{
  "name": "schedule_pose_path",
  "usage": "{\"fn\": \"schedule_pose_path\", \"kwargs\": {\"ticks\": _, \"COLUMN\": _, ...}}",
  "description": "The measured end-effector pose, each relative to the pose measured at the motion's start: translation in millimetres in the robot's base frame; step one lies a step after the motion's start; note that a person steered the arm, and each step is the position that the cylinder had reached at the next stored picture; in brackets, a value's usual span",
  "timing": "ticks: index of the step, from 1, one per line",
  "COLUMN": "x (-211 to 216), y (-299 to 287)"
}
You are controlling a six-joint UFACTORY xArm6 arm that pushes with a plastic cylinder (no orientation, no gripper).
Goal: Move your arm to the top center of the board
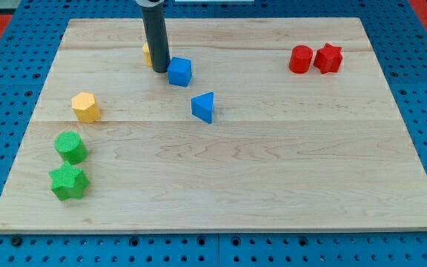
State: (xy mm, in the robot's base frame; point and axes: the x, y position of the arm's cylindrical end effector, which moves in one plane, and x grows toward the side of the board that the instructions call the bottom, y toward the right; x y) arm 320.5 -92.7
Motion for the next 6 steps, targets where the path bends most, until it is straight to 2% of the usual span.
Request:
{"fn": "schedule_pose_path", "kwargs": {"ticks": 2, "x": -6, "y": 29}}
{"fn": "schedule_pose_path", "kwargs": {"ticks": 3, "x": 12, "y": 29}}
{"fn": "schedule_pose_path", "kwargs": {"ticks": 4, "x": 9, "y": 13}}
{"fn": "schedule_pose_path", "kwargs": {"ticks": 5, "x": -27, "y": -47}}
{"fn": "schedule_pose_path", "kwargs": {"ticks": 6, "x": -30, "y": 7}}
